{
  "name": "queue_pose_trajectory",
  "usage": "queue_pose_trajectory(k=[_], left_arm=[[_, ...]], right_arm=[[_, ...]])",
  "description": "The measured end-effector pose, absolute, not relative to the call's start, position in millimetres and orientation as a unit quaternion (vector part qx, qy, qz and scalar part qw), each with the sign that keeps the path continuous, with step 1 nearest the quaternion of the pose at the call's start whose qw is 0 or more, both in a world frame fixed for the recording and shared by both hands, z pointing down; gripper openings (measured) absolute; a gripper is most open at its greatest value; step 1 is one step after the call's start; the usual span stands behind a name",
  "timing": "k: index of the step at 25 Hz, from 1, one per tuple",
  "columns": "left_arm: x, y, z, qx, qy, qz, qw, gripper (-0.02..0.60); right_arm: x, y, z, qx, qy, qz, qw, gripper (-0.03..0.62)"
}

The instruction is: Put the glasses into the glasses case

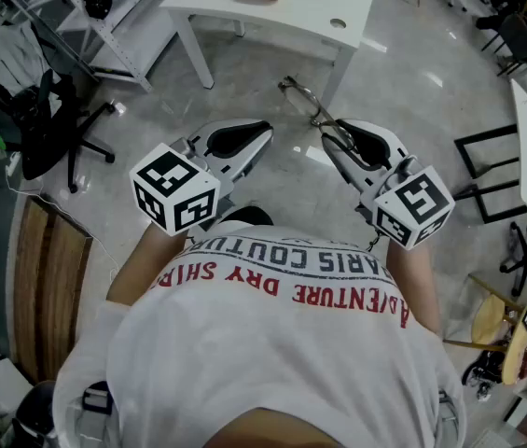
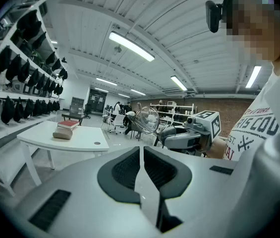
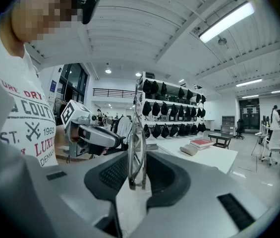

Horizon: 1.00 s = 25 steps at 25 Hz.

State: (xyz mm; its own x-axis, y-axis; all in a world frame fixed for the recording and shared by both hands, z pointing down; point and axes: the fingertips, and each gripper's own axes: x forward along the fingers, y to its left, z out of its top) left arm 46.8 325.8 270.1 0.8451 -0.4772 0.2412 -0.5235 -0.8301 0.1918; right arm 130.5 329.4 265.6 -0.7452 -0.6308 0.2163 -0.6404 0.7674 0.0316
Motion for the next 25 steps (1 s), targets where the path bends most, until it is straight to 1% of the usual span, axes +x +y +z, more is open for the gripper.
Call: queue_pose_trajectory(k=[12,18,25], left_arm=[[44.6,274.4,286.4,0.955,-0.249,0.082,0.139,0.046],[34.7,214.1,293.5,0.954,-0.245,0.08,0.153,0.046],[13.8,113.7,297.1,0.95,-0.238,0.089,0.18,0.046]], right_arm=[[133.0,275.6,281.2,0.36,-0.924,0.029,0.123,0.114],[126.0,216.5,286.1,0.371,-0.918,0.028,0.138,0.114],[104.2,121.6,293.2,0.374,-0.914,0.057,0.15,0.115]])
